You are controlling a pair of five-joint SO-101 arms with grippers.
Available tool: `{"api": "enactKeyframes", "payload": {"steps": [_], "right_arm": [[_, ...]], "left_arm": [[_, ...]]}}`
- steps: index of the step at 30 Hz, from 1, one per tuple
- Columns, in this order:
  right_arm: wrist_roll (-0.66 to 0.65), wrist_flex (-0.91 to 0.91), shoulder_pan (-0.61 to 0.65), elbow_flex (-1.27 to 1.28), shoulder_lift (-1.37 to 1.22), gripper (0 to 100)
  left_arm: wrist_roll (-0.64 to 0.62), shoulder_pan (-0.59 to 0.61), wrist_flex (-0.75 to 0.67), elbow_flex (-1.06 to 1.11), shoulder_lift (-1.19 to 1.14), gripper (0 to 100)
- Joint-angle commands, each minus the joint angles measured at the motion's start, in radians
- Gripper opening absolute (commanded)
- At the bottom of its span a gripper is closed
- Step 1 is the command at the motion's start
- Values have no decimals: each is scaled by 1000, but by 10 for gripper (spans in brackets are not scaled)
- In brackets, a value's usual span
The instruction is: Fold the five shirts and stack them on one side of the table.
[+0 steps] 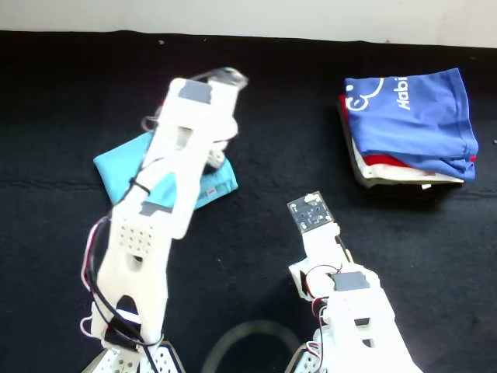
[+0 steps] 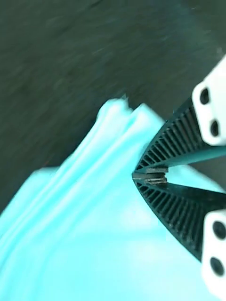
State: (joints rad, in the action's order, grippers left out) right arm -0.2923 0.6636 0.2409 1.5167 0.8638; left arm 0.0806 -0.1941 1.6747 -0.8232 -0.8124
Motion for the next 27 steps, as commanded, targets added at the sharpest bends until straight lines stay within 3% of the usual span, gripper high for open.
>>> {"api": "enactKeyframes", "payload": {"steps": [1, 10, 17, 22, 27], "right_arm": [[9, -22, -10, 12, 1, 8], [9, -22, -10, 12, 1, 8], [9, -24, -47, 10, 1, 8], [9, -22, -47, 2, 1, 9], [12, 73, -47, -91, -7, 9]], "left_arm": [[-9, -64, 43, -38, 13, 12], [-9, -133, 0, -42, 18, 12], [-11, -111, 89, -150, 99, 12], [-6, -31, 92, -102, 334, 13], [-5, 114, 91, 166, 633, 13]]}}
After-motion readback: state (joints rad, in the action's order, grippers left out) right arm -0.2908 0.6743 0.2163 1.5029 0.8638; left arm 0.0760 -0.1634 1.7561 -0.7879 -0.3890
